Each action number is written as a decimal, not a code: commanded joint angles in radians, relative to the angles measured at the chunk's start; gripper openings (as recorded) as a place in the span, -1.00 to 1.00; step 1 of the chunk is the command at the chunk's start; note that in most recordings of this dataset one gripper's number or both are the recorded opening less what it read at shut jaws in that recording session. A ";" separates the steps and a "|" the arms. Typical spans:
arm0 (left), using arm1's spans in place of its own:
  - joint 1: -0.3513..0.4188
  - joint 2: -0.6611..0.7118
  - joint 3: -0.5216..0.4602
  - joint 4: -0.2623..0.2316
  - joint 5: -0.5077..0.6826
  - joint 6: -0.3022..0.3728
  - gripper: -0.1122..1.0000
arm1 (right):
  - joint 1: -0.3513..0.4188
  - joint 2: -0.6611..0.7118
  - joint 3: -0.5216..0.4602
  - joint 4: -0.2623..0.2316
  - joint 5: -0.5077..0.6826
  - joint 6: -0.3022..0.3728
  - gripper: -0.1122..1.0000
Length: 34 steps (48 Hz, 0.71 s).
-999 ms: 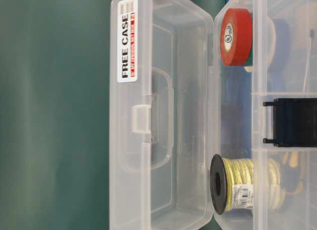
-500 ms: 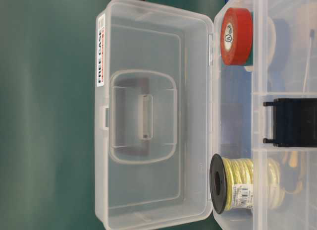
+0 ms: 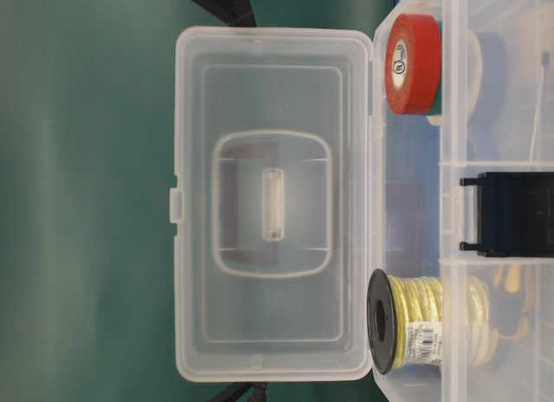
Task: Open the tool box with both arms.
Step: 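Release the open lid and pull both grippers back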
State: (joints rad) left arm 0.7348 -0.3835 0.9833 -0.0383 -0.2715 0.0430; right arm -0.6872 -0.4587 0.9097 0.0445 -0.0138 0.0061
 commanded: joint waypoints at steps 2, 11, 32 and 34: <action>0.014 0.005 -0.040 0.003 -0.015 -0.002 0.82 | -0.006 0.034 -0.040 -0.006 -0.006 -0.003 0.72; 0.032 0.015 -0.041 0.002 -0.011 -0.002 0.82 | -0.023 0.055 -0.048 -0.008 -0.003 -0.003 0.72; 0.084 -0.130 0.074 0.002 0.046 -0.003 0.82 | -0.095 -0.132 0.064 -0.008 0.077 0.000 0.72; 0.086 -0.152 0.087 0.003 0.049 -0.003 0.82 | -0.101 -0.161 0.078 -0.008 0.091 0.002 0.72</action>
State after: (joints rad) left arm 0.8130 -0.4893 1.0615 -0.0383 -0.2240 0.0414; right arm -0.7793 -0.5737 0.9833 0.0383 0.0629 0.0046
